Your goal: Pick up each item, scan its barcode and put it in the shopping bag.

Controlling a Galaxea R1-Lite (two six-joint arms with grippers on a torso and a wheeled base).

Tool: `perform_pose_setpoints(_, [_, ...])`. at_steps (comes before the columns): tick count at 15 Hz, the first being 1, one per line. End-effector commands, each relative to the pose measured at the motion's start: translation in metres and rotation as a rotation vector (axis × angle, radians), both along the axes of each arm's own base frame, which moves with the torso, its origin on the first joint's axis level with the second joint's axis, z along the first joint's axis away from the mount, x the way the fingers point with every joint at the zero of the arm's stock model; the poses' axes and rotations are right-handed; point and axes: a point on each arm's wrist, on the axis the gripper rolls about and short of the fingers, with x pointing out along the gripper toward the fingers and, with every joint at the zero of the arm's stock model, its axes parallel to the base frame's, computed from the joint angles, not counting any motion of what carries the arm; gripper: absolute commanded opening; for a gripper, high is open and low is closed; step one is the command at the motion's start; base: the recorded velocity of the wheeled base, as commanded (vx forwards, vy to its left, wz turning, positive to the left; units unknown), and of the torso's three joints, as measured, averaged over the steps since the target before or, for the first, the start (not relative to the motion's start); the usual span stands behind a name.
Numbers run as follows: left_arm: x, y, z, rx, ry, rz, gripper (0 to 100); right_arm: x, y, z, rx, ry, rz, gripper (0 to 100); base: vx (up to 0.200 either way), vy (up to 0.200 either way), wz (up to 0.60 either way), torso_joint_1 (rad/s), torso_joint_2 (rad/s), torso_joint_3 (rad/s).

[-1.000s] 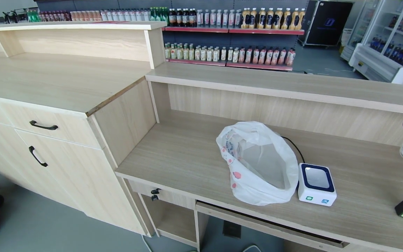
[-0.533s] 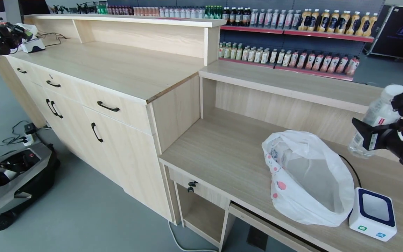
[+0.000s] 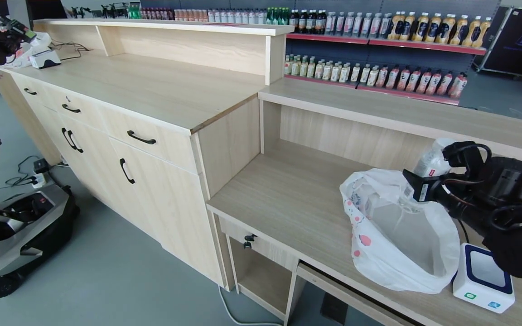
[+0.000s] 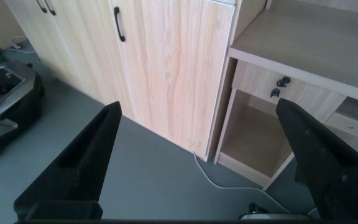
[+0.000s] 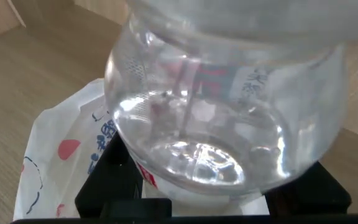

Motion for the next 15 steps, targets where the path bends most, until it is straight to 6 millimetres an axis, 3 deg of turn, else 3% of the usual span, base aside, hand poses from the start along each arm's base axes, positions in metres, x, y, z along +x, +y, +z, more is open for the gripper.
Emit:
perform_pose_setpoints(1, [0.000, 0.000, 0.000, 0.000, -0.001, 0.000, 100, 0.017, 0.002, -0.035, 0.005, 0.079, 0.012, 0, 0.000, 0.000, 0.00, 0.000, 0.00, 0.000])
perform_pose_setpoints(7, [0.000, 0.000, 0.000, 0.000, -0.001, 0.002, 100, 0.051, 0.006, -0.057, 0.066, 0.044, 0.020, 0, 0.000, 0.000, 0.00, 0.000, 0.00, 0.000])
perform_pose_setpoints(12, [0.000, 0.000, 0.000, 0.000, -0.001, 0.002, 100, 0.062, 0.007, -0.085, 0.072, 0.046, 0.021, 0, 0.000, 0.000, 0.00, 0.000, 0.00, 0.000])
perform_pose_setpoints(15, [0.000, 0.000, 0.000, 0.000, -0.001, 0.000, 100, 0.075, 0.007, -0.090, 0.072, 0.022, 0.022, 0, 0.000, 0.000, 0.00, 0.000, 0.00, 0.000])
